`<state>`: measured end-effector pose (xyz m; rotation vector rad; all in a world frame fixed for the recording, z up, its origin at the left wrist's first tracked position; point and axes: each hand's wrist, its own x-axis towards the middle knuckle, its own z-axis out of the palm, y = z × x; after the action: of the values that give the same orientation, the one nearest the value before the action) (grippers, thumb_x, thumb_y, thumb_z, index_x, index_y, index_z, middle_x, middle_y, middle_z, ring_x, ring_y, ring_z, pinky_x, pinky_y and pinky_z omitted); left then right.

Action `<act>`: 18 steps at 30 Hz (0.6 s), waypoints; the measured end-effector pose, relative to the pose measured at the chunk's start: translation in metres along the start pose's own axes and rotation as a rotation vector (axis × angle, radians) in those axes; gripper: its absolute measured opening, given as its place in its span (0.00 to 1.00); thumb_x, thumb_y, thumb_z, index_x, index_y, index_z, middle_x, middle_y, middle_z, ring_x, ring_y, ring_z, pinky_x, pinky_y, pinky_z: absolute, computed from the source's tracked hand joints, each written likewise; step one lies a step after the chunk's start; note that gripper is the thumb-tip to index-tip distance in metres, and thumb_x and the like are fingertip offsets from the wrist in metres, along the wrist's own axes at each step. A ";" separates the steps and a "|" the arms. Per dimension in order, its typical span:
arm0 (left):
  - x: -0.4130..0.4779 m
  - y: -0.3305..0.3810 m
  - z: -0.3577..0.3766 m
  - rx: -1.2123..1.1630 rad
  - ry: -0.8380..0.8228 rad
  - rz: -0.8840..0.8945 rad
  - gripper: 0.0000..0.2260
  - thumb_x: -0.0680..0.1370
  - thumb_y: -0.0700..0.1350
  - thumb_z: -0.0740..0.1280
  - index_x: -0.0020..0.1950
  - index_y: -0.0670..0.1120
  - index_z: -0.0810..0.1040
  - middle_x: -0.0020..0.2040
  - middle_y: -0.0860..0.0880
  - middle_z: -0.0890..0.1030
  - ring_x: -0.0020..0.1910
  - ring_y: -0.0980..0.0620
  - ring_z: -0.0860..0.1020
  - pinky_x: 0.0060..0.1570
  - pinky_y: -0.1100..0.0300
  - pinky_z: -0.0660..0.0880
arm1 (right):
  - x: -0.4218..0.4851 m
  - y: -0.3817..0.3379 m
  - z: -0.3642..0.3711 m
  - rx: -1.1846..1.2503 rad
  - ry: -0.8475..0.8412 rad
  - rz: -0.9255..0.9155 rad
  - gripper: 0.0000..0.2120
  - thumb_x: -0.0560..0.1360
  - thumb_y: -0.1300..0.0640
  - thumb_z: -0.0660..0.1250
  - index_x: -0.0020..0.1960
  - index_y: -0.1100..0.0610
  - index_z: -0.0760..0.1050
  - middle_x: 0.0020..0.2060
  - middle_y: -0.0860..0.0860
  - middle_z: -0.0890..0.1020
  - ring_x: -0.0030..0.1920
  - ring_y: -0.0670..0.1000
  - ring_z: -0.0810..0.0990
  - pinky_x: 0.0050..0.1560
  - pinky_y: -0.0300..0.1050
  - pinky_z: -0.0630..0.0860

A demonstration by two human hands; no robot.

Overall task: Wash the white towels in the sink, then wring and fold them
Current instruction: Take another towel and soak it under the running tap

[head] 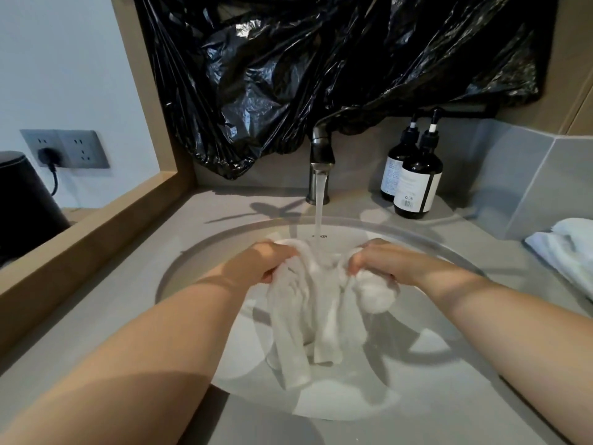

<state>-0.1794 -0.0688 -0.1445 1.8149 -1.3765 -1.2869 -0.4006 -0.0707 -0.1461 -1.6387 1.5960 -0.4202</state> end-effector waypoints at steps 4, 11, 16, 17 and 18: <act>0.006 -0.009 0.002 0.836 0.193 0.161 0.14 0.81 0.52 0.61 0.61 0.45 0.73 0.52 0.45 0.78 0.53 0.45 0.77 0.51 0.58 0.73 | 0.001 -0.008 0.014 -0.582 0.123 -0.048 0.22 0.76 0.49 0.66 0.66 0.56 0.71 0.63 0.53 0.75 0.61 0.55 0.74 0.57 0.42 0.71; 0.020 -0.040 0.027 0.850 -0.245 -0.066 0.58 0.66 0.57 0.78 0.79 0.54 0.37 0.74 0.48 0.66 0.61 0.44 0.75 0.52 0.54 0.76 | -0.012 0.002 0.081 -0.984 -0.239 0.095 0.56 0.67 0.36 0.71 0.78 0.54 0.39 0.75 0.56 0.51 0.74 0.59 0.54 0.70 0.54 0.63; 0.011 -0.035 0.047 0.503 -0.046 -0.036 0.29 0.73 0.45 0.74 0.66 0.43 0.61 0.48 0.45 0.71 0.37 0.49 0.75 0.29 0.58 0.75 | -0.003 0.011 0.080 -0.918 0.021 -0.014 0.39 0.68 0.44 0.72 0.71 0.52 0.55 0.63 0.53 0.65 0.63 0.57 0.66 0.52 0.49 0.71; 0.012 -0.031 0.044 0.390 -0.040 -0.016 0.25 0.73 0.44 0.74 0.64 0.43 0.65 0.48 0.44 0.73 0.37 0.48 0.75 0.31 0.57 0.76 | -0.002 0.010 0.078 -0.914 0.025 -0.022 0.34 0.69 0.46 0.72 0.68 0.53 0.58 0.61 0.54 0.68 0.62 0.57 0.69 0.49 0.48 0.72; 0.015 -0.028 0.041 0.305 -0.030 0.004 0.22 0.73 0.45 0.75 0.62 0.43 0.69 0.47 0.44 0.75 0.36 0.48 0.75 0.31 0.57 0.75 | -0.002 0.009 0.075 -0.871 0.018 -0.034 0.26 0.70 0.50 0.71 0.63 0.54 0.63 0.58 0.54 0.73 0.58 0.56 0.74 0.45 0.46 0.73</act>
<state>-0.2037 -0.0669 -0.1901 1.9942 -1.6667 -1.1552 -0.3533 -0.0453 -0.1990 -2.2828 1.8973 0.3088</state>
